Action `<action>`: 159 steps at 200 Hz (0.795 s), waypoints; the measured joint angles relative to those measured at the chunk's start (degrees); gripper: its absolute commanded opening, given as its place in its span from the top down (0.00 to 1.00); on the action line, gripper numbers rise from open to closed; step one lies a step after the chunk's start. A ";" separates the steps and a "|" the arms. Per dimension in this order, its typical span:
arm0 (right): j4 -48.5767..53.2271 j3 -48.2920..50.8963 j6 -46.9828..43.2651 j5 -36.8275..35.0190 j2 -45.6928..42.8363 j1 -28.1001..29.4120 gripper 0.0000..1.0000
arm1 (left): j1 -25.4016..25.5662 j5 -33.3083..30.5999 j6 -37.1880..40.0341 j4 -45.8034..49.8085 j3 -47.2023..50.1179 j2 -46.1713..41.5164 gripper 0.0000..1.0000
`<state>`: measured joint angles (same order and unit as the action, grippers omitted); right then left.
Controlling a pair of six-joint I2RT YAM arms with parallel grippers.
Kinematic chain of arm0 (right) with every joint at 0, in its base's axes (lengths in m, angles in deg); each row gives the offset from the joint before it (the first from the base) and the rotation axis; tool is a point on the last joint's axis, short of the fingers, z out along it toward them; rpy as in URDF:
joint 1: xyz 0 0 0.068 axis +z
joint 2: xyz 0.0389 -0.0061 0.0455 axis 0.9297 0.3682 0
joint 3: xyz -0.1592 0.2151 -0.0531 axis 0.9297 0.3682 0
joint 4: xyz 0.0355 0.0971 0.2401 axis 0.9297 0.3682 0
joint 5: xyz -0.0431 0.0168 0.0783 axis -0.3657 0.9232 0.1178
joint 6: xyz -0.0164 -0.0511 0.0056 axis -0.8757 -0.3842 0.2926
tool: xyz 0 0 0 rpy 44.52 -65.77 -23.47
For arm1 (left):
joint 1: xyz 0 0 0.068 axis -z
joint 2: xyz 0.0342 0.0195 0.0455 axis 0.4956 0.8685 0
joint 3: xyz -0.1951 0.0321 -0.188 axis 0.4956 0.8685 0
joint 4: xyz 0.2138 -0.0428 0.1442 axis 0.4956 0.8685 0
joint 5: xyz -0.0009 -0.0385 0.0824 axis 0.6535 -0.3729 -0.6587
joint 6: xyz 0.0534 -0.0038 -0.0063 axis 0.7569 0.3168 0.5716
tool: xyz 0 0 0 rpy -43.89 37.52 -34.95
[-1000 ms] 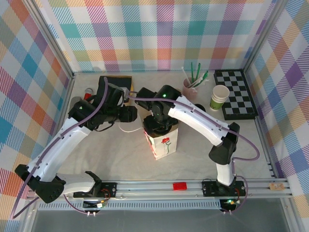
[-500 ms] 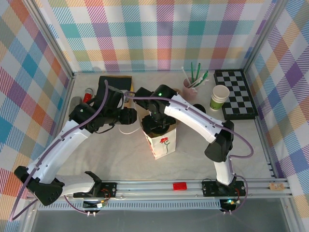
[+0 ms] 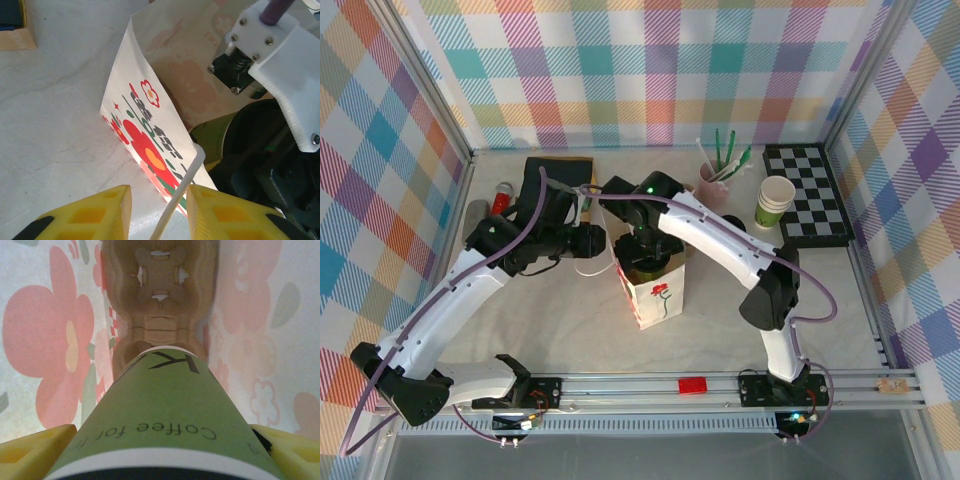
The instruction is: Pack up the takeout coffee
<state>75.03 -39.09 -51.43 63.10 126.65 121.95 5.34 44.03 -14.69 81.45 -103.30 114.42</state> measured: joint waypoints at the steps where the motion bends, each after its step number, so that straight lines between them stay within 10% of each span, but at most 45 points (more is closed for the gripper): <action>1: -0.02 0.02 0.00 0.00 0.00 0.00 0.50 | 0.00 0.00 -0.02 0.00 0.00 0.00 0.67; 159: -4.42 6.58 -0.07 0.44 -0.02 -0.37 0.50 | 0.00 0.52 -1.55 0.13 0.90 -3.96 0.70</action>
<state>70.61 -32.51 -51.49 63.54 126.63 121.58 5.34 44.55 -16.24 81.58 -102.41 110.47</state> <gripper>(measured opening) 0.840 0.299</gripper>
